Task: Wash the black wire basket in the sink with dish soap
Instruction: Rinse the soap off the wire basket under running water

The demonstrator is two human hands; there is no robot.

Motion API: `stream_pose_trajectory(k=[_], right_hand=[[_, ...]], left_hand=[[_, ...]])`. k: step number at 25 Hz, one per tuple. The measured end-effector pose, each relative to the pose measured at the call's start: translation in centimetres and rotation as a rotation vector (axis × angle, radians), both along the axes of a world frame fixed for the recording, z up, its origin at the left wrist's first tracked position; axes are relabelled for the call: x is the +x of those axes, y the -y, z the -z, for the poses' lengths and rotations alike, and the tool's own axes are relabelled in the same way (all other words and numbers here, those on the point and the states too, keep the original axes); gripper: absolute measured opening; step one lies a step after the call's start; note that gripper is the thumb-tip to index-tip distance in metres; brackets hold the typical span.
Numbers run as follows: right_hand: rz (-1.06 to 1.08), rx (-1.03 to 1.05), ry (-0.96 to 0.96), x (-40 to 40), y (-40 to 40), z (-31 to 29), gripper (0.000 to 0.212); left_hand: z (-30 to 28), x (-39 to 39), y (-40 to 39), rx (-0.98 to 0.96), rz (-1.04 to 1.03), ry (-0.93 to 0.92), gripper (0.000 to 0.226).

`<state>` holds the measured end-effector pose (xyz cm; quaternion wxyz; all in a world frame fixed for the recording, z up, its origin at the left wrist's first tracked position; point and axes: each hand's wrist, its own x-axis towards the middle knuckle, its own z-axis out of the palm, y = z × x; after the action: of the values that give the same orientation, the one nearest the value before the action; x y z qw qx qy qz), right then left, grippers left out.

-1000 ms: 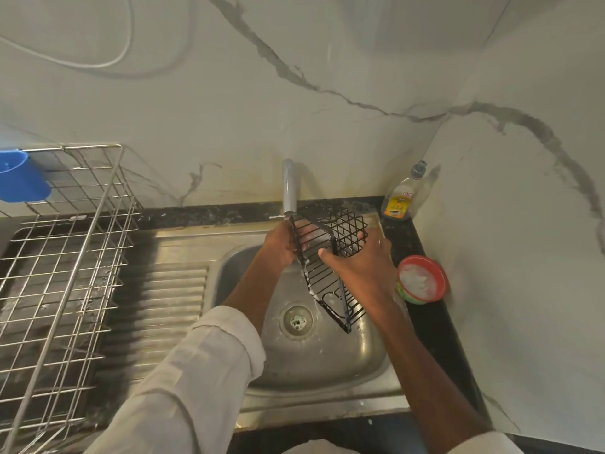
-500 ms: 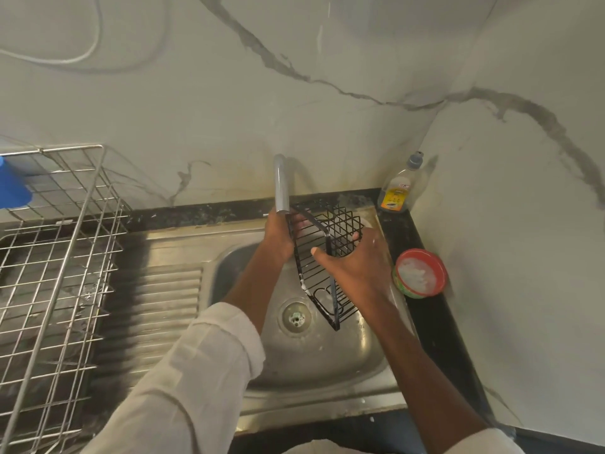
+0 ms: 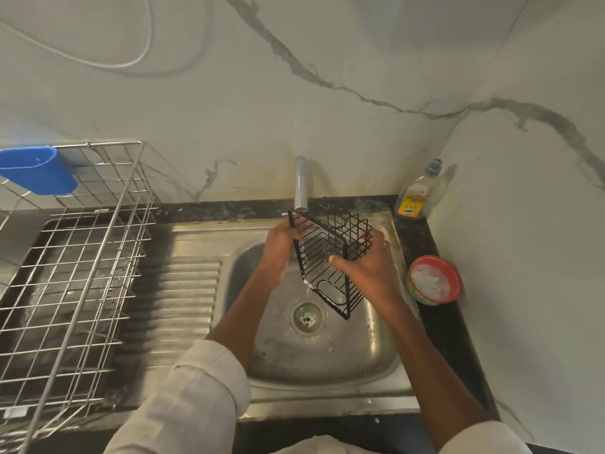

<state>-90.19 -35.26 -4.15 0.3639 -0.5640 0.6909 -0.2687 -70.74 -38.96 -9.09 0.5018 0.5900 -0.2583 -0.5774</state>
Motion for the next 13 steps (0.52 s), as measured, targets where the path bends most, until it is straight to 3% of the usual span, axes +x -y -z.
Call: stream_pose_trajectory(k=[13], right_hand=[[-0.062,-0.007,0.115,0.2,-0.5,1.2,0.095]], left_hand=[[-0.1,1.0,-1.7,-0.058,-0.097,0.157,0.033]])
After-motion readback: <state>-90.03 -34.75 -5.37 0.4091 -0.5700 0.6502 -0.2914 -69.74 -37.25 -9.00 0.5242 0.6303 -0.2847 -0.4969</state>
